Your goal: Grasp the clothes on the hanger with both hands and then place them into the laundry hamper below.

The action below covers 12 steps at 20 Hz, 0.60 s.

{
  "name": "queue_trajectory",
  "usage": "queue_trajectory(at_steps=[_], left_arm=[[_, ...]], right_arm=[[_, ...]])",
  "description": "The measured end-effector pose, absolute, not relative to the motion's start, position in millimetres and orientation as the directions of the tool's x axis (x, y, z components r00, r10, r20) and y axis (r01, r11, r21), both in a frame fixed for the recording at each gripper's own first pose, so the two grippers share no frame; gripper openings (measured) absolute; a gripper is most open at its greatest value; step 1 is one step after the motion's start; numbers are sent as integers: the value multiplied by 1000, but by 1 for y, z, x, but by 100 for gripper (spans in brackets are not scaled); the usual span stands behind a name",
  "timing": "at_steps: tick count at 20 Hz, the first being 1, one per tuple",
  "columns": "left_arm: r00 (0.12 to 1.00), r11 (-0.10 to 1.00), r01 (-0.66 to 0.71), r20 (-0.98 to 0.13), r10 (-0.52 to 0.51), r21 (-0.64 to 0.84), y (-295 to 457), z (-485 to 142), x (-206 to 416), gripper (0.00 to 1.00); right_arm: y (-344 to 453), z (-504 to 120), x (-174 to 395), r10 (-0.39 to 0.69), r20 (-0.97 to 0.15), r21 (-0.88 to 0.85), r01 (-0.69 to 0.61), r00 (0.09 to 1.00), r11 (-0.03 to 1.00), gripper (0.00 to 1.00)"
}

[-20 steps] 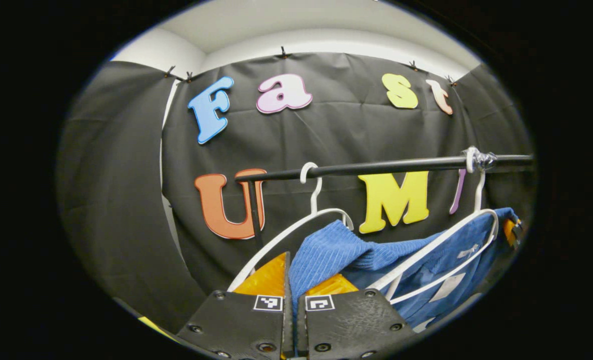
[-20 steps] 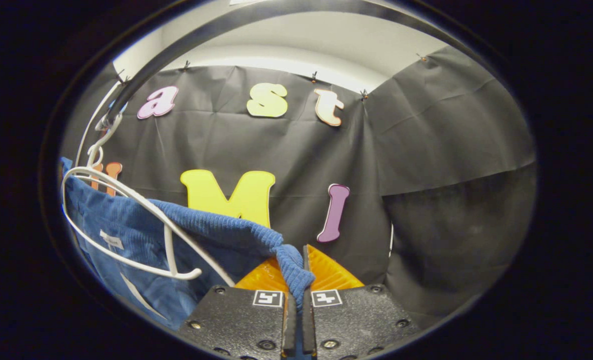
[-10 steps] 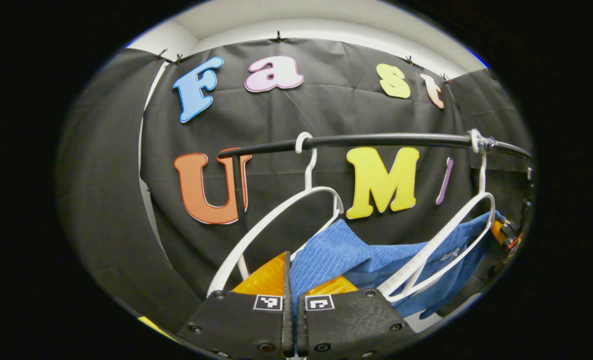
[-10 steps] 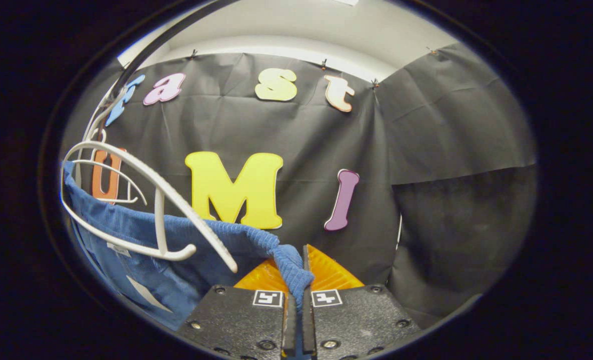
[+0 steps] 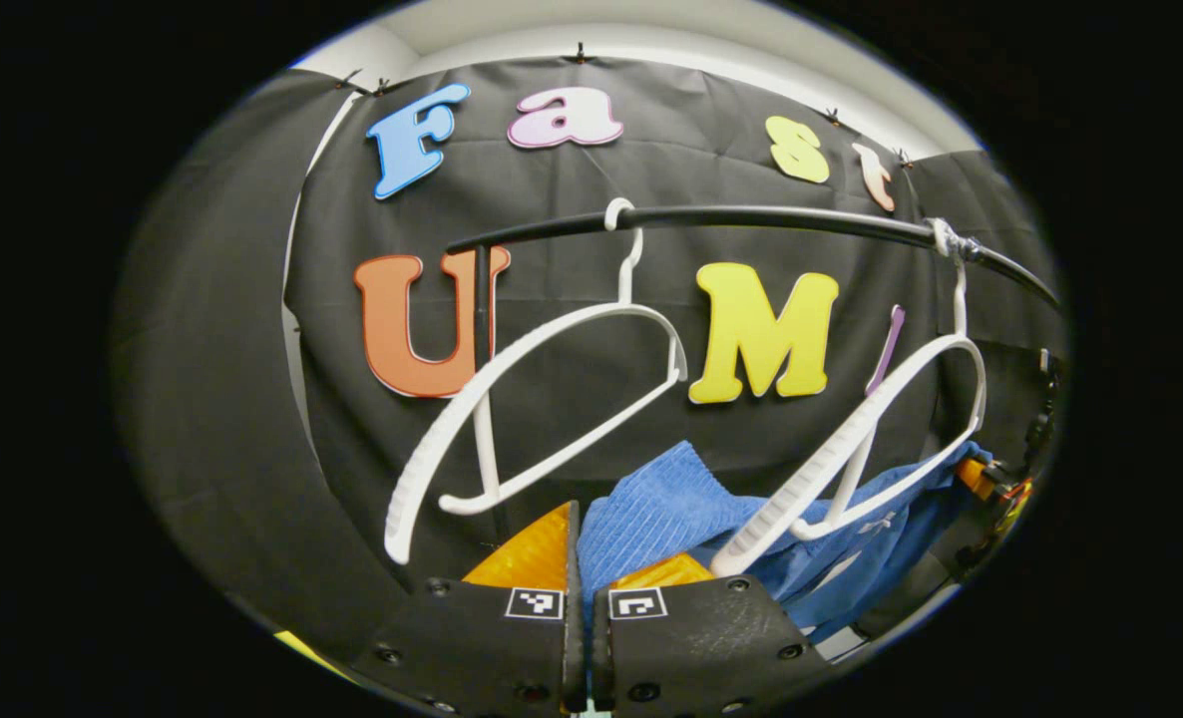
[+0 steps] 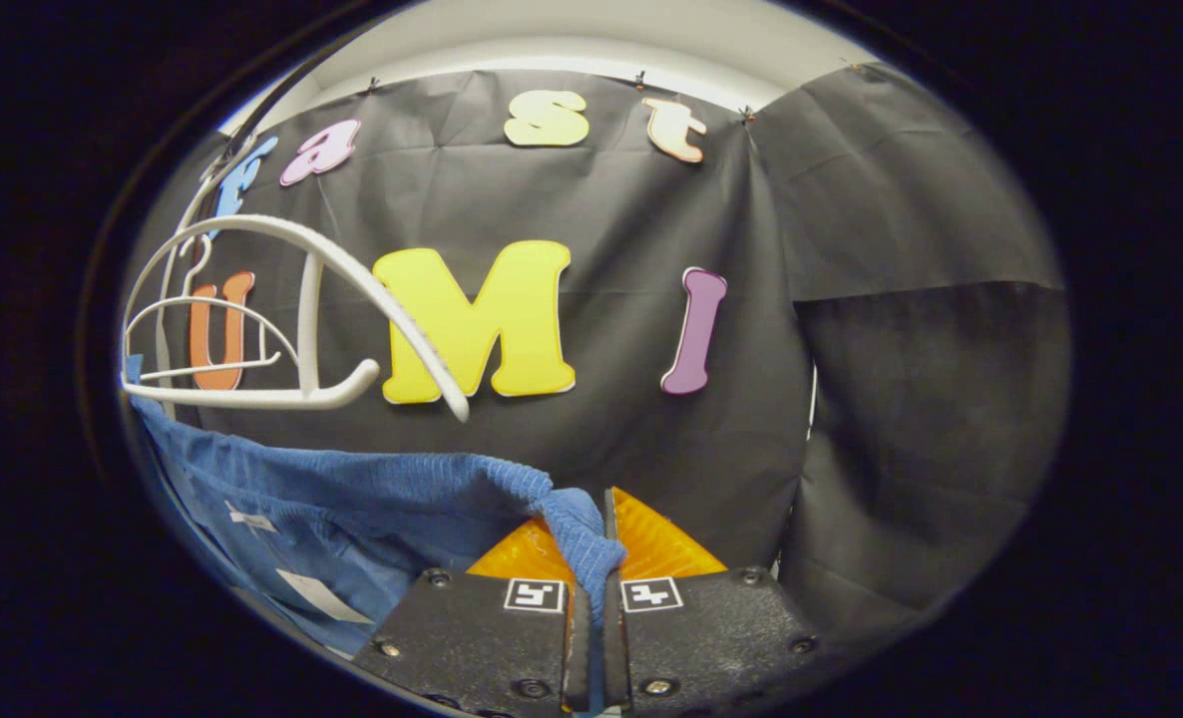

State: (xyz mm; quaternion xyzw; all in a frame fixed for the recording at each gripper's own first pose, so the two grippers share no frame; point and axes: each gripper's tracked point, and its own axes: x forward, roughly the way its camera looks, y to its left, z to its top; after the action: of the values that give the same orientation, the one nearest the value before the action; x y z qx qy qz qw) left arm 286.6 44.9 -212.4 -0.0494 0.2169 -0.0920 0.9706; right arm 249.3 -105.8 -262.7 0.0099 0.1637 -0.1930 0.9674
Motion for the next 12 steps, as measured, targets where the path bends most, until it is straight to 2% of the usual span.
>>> queue_trajectory(at_steps=[4,5,6,8,9,10,11,12], left_arm=[[887,964,108,-414,-205,-245,45,-216,262,3],[885,959,100,-417,-207,-265,45,-218,257,7],[882,957,95,-422,-208,-274,45,-221,250,3],[876,960,95,-436,-206,-263,47,-225,233,3],[875,964,97,-441,-202,-249,46,-227,226,7],[872,966,102,-445,-202,-238,45,-228,220,7],[869,966,112,-449,-208,-231,44,-228,215,3],[867,967,121,-451,-212,-222,40,-228,210,7]], right_arm=[[-98,-278,225,-346,-389,16,382,854,924,8],[-98,-280,219,-342,-405,29,386,848,922,8],[-97,-282,213,-341,-414,34,389,844,921,8],[-96,-281,201,-348,-416,20,391,840,920,8],[-93,-281,195,-346,-422,20,390,838,921,8],[-90,-281,190,-341,-428,28,390,837,921,8],[-86,-280,185,-336,-435,37,389,835,920,8],[-83,-280,178,-331,-441,46,389,834,920,8]])
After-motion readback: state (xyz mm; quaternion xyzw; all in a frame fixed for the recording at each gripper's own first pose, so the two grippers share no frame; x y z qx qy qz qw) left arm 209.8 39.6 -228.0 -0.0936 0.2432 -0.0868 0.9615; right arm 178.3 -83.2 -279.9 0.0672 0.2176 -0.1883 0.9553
